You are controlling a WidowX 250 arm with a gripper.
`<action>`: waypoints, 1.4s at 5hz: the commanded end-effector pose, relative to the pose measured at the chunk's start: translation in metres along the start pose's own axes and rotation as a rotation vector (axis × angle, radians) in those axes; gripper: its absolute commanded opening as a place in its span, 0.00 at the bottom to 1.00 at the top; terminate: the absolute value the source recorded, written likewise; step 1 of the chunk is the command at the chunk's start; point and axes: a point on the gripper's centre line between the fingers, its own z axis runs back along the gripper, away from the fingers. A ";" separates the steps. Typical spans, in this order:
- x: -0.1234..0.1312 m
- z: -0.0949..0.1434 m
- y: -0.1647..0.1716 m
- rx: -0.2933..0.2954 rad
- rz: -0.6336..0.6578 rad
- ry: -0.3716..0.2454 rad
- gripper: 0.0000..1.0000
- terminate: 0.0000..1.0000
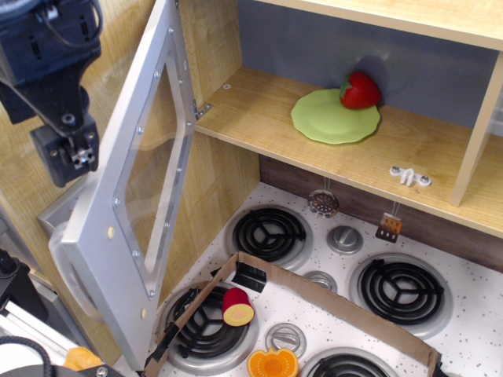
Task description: Close microwave
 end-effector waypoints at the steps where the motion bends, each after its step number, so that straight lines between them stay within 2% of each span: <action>1: 0.005 -0.010 0.003 -0.004 0.023 -0.037 1.00 0.00; 3: 0.011 -0.029 -0.006 -0.080 0.061 -0.113 1.00 0.00; 4: 0.027 -0.036 -0.016 -0.131 0.069 -0.166 1.00 0.00; 5: 0.058 -0.043 -0.030 -0.202 0.064 -0.284 1.00 0.00; 6: 0.091 -0.046 -0.045 -0.228 0.042 -0.357 1.00 0.00; 7: 0.113 -0.044 -0.058 -0.255 0.048 -0.371 1.00 0.00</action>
